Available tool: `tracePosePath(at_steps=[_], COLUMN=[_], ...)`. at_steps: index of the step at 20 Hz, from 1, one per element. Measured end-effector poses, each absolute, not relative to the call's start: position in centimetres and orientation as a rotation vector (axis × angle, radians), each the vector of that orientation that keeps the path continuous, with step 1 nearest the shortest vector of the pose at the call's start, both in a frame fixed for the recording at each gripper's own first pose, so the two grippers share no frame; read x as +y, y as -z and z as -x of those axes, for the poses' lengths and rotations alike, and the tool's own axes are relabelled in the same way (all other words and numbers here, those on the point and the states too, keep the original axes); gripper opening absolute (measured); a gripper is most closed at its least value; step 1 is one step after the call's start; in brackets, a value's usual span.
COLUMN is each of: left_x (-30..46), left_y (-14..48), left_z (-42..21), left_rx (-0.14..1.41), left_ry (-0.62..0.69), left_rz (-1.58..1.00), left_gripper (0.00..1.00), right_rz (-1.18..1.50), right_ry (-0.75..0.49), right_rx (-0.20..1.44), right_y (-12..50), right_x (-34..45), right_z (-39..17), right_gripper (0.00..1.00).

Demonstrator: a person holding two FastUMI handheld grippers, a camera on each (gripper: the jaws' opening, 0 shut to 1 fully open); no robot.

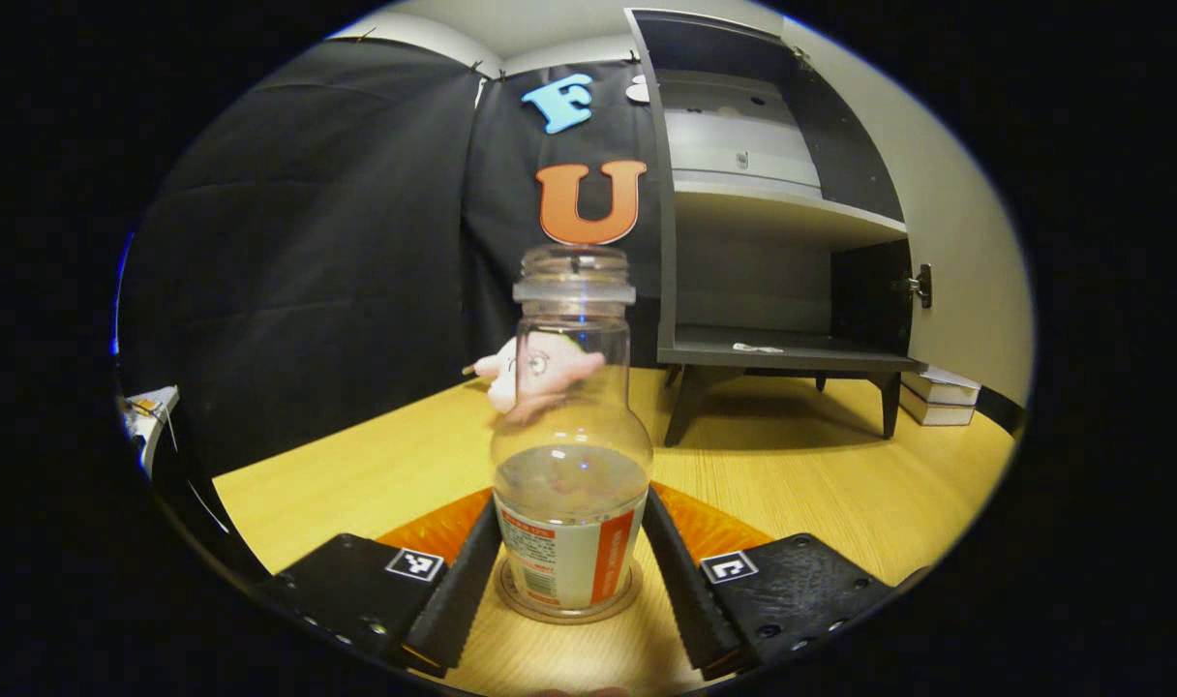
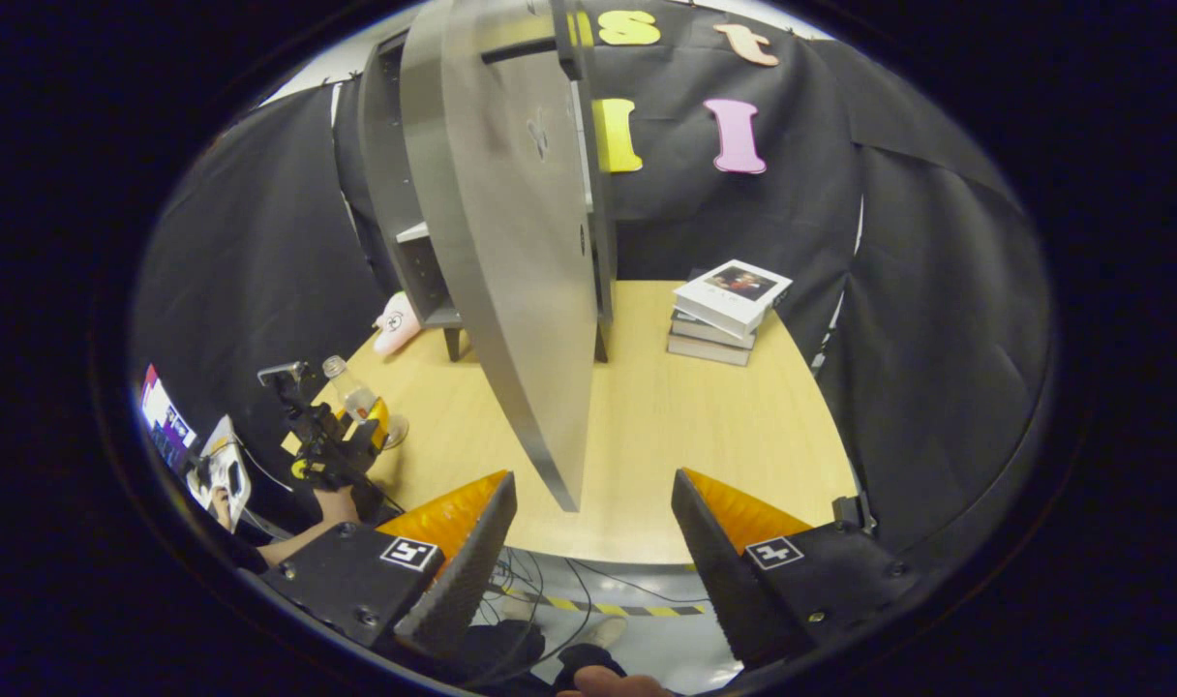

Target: Open the cabinet door with the right hand, grasp the bottle in the cabinet with the left hand and place it on the coaster, then close the cabinet door with the right hand.

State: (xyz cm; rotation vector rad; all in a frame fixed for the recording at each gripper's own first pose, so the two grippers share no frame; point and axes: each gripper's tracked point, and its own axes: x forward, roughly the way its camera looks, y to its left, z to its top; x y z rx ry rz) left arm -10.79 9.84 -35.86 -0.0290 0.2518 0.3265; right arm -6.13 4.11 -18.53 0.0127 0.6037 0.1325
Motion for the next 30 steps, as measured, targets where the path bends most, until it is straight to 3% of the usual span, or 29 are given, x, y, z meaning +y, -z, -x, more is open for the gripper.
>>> tracePosePath(at_steps=[1,2,3,20,26,30], left_x=[9.9,9.9,9.8,9.3,4.9,-0.3], left_y=[36.0,35.9,36.0,31.5,20.7,8.6], left_z=[10.9,10.8,10.7,13.2,14.6,15.4], left_rx=[0.247,0.243,0.241,0.242,0.249,0.209], left_ry=[-0.333,-0.334,-0.33,-0.363,-0.233,-0.146], left_rz=[0.028,0.028,0.028,-0.059,-0.083,-0.089], left_gripper=[0.85,0.93,0.94,0.95,0.95,0.95], right_rz=[-0.012,-0.008,-0.005,-0.036,-0.136,-0.129], right_ry=[-0.135,-0.137,-0.141,-0.209,-0.265,-0.272], right_rx=[0.603,0.601,0.601,0.499,0.388,0.243], right_y=[18.5,18.5,18.4,15.3,12.3,8.0], right_x=[4.1,4.1,4.1,4.6,5.1,2.2], right_z=[6.1,6.1,6.1,5.8,5.7,5.8], right_gripper=[1.0,1.0,1.0,0.99,1.0,1.0])
